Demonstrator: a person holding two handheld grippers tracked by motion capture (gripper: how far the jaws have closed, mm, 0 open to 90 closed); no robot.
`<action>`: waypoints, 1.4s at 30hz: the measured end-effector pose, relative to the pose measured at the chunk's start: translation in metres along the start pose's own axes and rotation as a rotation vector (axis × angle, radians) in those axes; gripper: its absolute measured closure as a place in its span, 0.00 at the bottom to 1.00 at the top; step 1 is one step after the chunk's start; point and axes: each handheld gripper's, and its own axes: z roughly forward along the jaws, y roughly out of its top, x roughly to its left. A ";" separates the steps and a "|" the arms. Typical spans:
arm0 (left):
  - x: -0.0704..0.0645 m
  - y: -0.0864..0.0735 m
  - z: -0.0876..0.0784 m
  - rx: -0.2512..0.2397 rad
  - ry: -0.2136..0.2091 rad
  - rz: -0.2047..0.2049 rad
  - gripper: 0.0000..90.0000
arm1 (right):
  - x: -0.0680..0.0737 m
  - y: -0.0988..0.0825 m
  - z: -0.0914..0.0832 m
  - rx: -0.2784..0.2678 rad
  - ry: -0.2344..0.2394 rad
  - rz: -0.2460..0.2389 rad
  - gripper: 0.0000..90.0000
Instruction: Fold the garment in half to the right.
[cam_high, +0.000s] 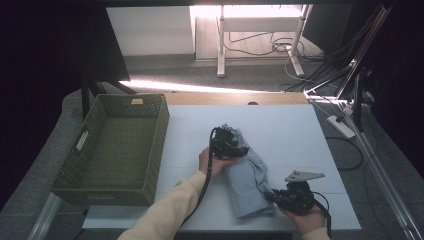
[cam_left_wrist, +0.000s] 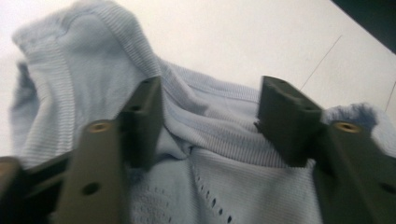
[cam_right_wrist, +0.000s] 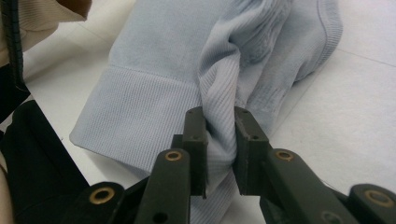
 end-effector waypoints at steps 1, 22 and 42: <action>0.000 0.001 -0.002 -0.005 0.000 0.004 0.42 | 0.000 0.000 0.000 -0.002 -0.002 0.000 0.86; -0.006 0.003 -0.032 -0.114 -0.058 0.038 0.27 | -0.001 0.001 -0.005 -0.039 -0.048 -0.005 0.54; 0.006 -0.024 -0.061 -0.144 -0.060 0.010 0.28 | 0.023 0.027 -0.003 -0.199 -0.075 -0.096 0.39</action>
